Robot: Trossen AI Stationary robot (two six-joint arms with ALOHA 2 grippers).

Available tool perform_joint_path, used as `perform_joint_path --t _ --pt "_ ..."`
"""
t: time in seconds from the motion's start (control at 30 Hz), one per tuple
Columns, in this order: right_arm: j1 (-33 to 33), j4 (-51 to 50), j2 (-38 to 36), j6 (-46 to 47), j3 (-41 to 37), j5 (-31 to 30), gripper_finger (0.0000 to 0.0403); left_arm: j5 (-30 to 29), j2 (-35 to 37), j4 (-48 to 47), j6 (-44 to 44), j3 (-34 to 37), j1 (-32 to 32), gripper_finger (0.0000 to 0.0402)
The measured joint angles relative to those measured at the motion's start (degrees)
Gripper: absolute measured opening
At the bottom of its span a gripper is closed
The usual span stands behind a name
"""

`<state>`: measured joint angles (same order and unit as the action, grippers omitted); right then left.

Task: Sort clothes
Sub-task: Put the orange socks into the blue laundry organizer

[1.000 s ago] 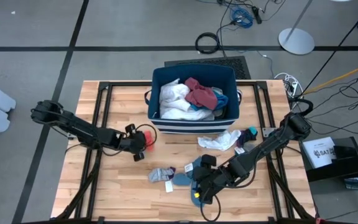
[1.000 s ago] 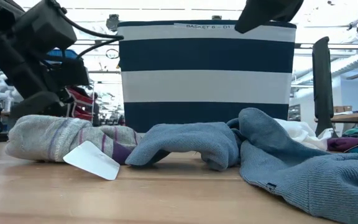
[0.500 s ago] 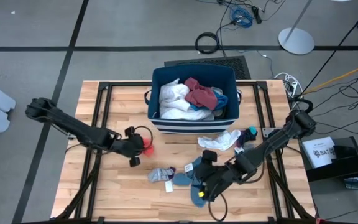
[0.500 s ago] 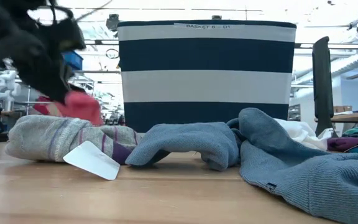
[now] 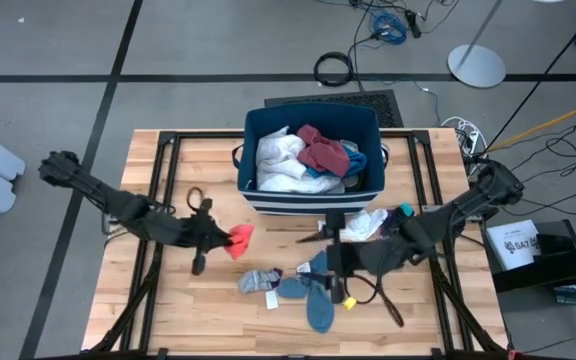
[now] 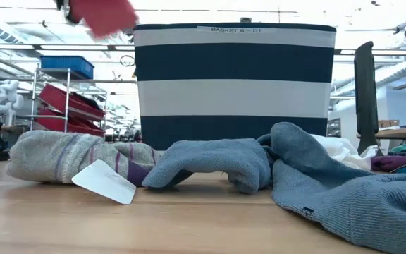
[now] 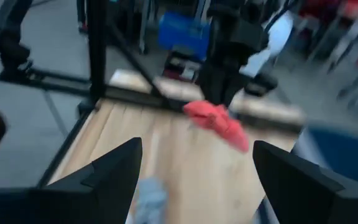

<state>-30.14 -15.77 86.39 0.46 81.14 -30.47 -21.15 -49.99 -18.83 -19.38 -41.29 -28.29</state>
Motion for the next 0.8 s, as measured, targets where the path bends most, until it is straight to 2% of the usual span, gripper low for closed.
perform_joint_path --t 0.17,0.27,0.37,0.6,0.8 --pt "4.1 9.4 0.0 -13.1 0.0 1.0 0.0295 -0.1 1.4 5.8 8.0 -5.4 -0.3 0.0014" --pt "7.8 12.0 0.0 -16.9 0.0 4.5 0.0295 -0.2 1.4 8.5 10.9 -7.9 -0.2 0.0014" --pt "11.8 15.2 0.4 -19.0 0.0 10.0 0.0295 -0.2 1.3 9.7 10.9 -9.8 0.5 0.0014" --pt "17.3 22.6 3.2 -25.4 0.1 21.8 0.0290 4.2 1.2 11.0 8.1 -10.1 1.6 0.0014" --pt "19.1 27.0 7.5 -28.1 0.0 23.9 0.0278 5.0 0.1 11.9 6.2 -10.1 3.3 0.0014"
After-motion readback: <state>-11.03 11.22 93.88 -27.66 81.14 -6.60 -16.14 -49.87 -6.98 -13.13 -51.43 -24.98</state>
